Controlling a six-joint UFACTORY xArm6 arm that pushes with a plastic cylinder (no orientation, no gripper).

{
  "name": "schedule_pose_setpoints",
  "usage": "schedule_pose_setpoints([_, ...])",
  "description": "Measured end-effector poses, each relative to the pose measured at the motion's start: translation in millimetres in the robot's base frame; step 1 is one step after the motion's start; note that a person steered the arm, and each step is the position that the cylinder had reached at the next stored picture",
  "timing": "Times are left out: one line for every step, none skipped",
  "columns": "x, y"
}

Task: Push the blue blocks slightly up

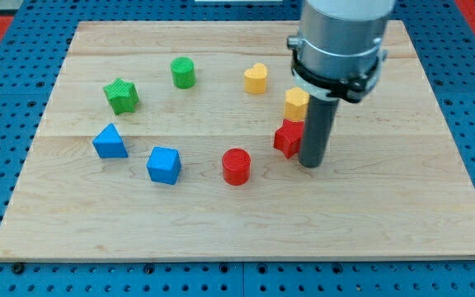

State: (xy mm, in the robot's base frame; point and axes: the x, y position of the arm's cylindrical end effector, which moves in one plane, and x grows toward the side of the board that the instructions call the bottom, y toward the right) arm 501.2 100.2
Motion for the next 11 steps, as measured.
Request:
schedule_pose_setpoints([45.8,24.6])
schedule_pose_setpoints([53.7,38.8])
schedule_pose_setpoints([53.7,39.1])
schedule_pose_setpoints([53.7,39.1])
schedule_pose_setpoints([53.7,39.3])
schedule_pose_setpoints([58.5,29.4])
schedule_pose_setpoints([79.3,-37.3])
schedule_pose_setpoints([87.0,-132.3])
schedule_pose_setpoints([79.6,-165.8])
schedule_pose_setpoints([72.5,-215.9])
schedule_pose_setpoints([63.3,-226.0])
